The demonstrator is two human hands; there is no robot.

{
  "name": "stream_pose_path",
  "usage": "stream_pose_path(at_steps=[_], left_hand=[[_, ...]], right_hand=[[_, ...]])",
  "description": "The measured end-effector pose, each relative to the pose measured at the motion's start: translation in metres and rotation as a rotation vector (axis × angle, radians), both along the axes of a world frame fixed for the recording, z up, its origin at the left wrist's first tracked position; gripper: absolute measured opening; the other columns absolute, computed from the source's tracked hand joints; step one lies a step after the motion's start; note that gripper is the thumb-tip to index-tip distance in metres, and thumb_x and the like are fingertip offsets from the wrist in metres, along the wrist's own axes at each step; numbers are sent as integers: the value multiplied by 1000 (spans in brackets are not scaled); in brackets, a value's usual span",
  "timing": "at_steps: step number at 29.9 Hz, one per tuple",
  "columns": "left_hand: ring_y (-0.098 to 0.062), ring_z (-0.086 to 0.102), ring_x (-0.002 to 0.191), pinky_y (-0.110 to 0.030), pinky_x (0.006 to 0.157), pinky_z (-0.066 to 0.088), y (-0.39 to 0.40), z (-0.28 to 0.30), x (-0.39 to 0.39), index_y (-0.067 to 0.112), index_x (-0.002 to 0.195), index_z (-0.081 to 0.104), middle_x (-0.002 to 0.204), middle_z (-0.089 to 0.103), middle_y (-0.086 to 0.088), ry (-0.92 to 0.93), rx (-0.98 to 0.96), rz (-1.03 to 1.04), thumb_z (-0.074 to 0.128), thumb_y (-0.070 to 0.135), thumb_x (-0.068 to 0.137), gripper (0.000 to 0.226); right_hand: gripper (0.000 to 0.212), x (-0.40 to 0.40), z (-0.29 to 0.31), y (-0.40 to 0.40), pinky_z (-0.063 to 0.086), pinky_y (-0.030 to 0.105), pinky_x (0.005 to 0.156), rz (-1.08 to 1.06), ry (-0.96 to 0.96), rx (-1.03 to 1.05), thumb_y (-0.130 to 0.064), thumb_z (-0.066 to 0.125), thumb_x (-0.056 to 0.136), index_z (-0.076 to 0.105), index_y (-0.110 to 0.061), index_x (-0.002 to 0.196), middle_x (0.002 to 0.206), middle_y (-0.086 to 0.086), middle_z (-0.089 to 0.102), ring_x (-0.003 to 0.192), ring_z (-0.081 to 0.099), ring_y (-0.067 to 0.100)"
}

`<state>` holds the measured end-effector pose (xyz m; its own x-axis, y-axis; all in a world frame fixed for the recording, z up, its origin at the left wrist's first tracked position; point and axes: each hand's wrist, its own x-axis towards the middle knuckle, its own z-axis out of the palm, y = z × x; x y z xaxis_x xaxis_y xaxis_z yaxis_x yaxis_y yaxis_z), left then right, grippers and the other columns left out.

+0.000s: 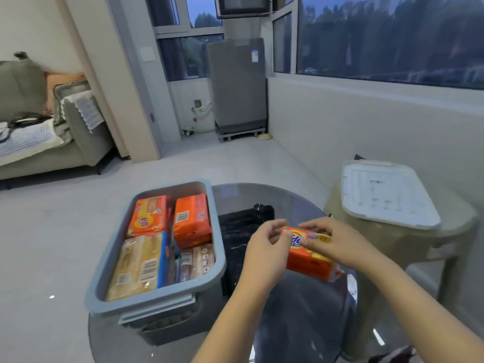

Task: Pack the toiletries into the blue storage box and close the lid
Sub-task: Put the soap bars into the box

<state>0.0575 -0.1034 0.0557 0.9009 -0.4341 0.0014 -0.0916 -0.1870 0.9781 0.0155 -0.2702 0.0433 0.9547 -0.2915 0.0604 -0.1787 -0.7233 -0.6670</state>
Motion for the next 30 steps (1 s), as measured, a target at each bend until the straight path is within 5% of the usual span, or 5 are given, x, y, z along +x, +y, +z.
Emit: stream_pose_path(at_steps=[4, 8, 18, 25, 30], left_hand=[[-7, 60, 98, -16, 76, 48, -16, -26, 8, 15, 130, 52, 129, 57, -4, 124, 70, 81, 54, 22, 92, 38], [-21, 53, 119, -39, 99, 48, -22, -42, 16, 11, 140, 41, 143, 42, -8, 259, 129, 143, 54, 29, 92, 53], [-11, 58, 99, -29, 90, 48, -27, -60, 15, 26, 104, 56, 107, 63, 3, 331, 78, 72, 53, 29, 93, 12], [-14, 60, 102, -34, 92, 50, -28, -52, 11, 17, 121, 58, 117, 64, -3, 381, -34, 86, 55, 28, 93, 30], [-22, 63, 109, -45, 97, 51, -18, -34, 6, 18, 120, 61, 121, 65, -9, 277, -209, 112, 61, 19, 90, 30]], right_hand=[[58, 8, -20, -9, 41, 36, 98, 3, 118, -132, -55, 68, 69, 52, -42, 124, 126, -13, 56, 115, 49, 13], [71, 17, -29, -18, 43, 24, 88, 29, 180, -37, -57, 70, 67, 44, -39, 131, 130, -13, 52, 105, 50, 7], [70, 23, -31, -28, 52, 25, 81, 61, 311, 74, -55, 73, 67, 45, -29, 125, 117, -8, 57, 102, 57, 12], [64, 14, -26, -23, 48, 16, 66, -22, 226, 133, -49, 77, 64, 55, -28, 120, 105, -11, 60, 92, 59, 7], [57, -3, -8, -10, 58, 35, 75, -98, 98, 339, -50, 79, 59, 62, -30, 109, 97, -7, 70, 83, 69, 12]])
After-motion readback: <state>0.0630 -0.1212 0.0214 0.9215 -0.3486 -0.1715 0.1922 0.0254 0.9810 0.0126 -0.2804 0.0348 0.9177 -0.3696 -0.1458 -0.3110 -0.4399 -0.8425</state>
